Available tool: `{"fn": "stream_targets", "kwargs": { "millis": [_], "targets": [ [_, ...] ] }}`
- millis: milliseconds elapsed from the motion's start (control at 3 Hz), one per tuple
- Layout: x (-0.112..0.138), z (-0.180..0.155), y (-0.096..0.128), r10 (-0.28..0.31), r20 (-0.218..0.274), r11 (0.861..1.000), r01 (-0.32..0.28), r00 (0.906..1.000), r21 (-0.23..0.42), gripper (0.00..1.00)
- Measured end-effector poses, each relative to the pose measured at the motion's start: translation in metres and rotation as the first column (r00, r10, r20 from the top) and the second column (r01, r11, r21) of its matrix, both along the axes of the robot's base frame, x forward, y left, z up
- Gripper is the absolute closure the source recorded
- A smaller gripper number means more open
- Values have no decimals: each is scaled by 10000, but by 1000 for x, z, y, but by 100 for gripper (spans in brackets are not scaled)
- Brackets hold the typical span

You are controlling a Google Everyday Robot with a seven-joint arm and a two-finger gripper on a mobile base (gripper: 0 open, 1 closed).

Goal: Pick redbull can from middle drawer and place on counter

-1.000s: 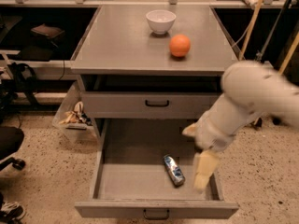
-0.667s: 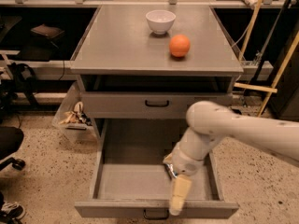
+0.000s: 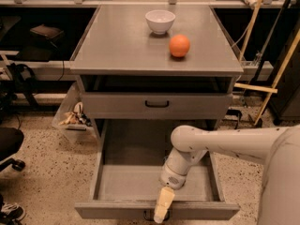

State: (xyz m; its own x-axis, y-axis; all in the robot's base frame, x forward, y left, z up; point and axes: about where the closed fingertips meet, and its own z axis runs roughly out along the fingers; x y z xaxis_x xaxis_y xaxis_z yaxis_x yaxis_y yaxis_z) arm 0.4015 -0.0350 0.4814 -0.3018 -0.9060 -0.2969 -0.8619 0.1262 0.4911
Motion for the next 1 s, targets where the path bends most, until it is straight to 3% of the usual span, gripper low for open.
{"fn": "stream_targets", "kwargs": {
  "millis": [333,667,1000],
  "targets": [
    [8,-1,-6,-389,47,9992,389,9992,137,0],
    [41,24,-31,-2421,974,9692,2358,9654,718,0],
    [75,61,-78,-5031,2133,8634,4760,8375,1674,0]
  ]
}}
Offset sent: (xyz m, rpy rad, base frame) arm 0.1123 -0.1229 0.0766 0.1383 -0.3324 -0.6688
